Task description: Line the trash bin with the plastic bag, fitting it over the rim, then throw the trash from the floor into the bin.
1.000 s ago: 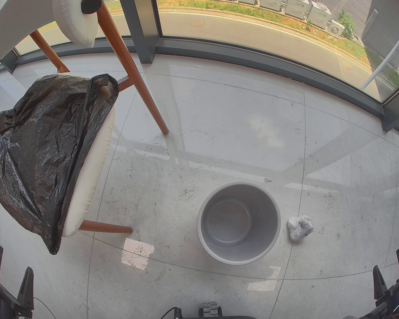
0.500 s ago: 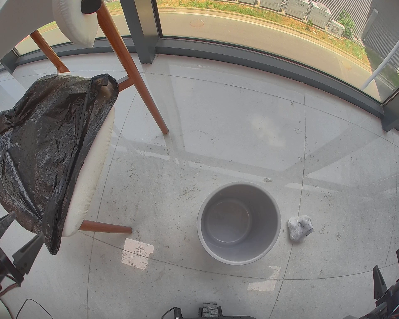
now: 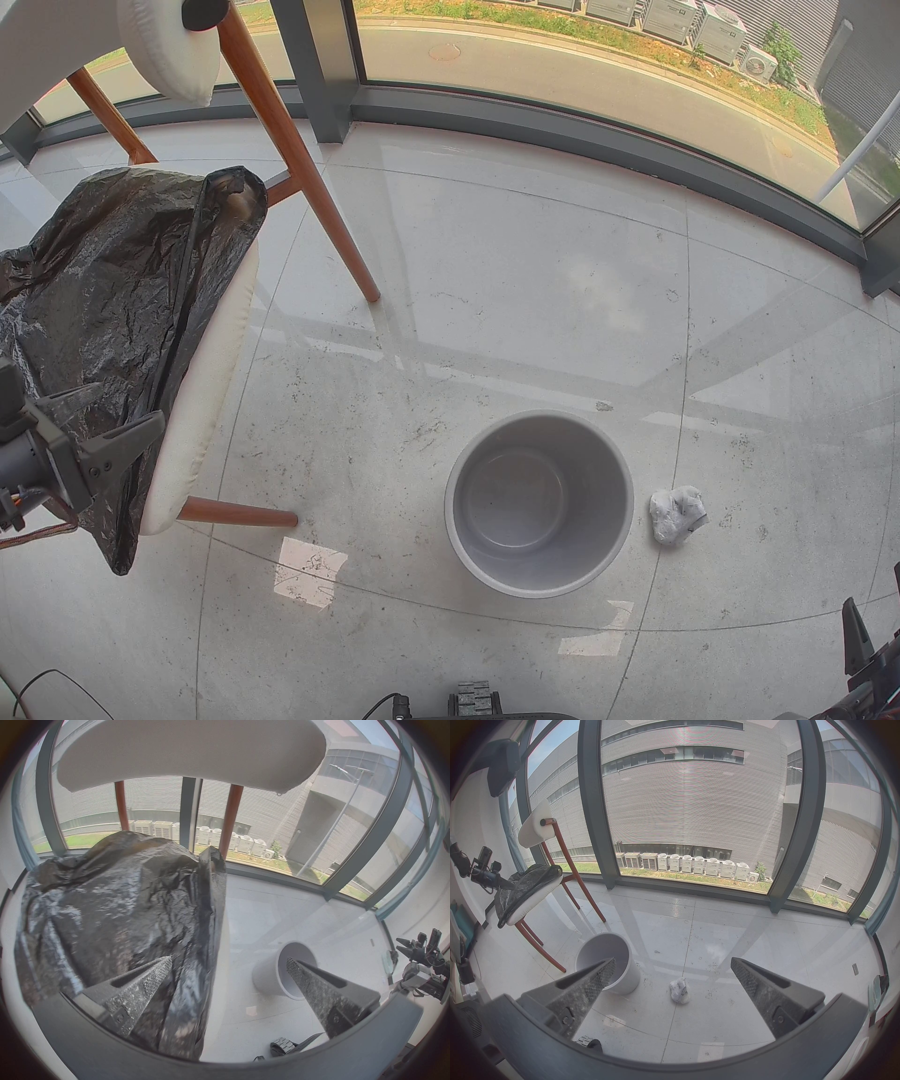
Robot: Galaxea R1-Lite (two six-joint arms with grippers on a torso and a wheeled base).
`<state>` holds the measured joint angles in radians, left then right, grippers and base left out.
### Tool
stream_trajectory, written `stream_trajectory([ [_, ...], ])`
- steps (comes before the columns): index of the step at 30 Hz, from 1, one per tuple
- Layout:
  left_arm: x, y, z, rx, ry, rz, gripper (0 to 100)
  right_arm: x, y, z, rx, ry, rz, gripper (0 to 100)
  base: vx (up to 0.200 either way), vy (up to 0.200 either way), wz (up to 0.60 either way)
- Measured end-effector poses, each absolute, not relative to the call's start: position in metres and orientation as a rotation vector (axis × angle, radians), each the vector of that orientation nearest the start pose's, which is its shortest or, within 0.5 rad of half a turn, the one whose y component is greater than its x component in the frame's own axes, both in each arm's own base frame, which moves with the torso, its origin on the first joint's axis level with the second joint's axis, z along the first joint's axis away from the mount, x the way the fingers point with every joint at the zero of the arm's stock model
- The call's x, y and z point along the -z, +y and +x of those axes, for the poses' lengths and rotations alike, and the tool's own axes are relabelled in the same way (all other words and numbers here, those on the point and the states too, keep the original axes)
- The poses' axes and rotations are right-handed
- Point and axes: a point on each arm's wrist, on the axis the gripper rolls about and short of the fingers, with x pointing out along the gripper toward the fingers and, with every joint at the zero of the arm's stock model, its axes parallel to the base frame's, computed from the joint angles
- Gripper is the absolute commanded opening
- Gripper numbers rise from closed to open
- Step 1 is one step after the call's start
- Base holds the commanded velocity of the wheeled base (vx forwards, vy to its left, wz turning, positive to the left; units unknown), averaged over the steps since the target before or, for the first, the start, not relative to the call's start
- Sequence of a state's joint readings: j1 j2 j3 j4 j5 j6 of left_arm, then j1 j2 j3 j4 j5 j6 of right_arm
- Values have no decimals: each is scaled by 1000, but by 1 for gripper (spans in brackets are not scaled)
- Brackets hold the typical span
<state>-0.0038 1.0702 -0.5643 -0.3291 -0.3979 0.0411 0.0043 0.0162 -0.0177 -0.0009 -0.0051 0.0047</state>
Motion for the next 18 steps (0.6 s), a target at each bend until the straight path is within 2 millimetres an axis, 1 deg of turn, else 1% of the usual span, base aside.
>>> stream_trajectory([
  [3,-224,-10,155,427,187,-1,100,-81,0,-23,-1,-2,4,100,0,0,0],
  [11,-217,-9,169,402,229,-4,100,-81,0,-23,-1,-3,4,100,0,0,0],
  [18,-222,-8,190,364,190,11,100,-81,0,-23,-3,-3,3,100,0,0,0],
])
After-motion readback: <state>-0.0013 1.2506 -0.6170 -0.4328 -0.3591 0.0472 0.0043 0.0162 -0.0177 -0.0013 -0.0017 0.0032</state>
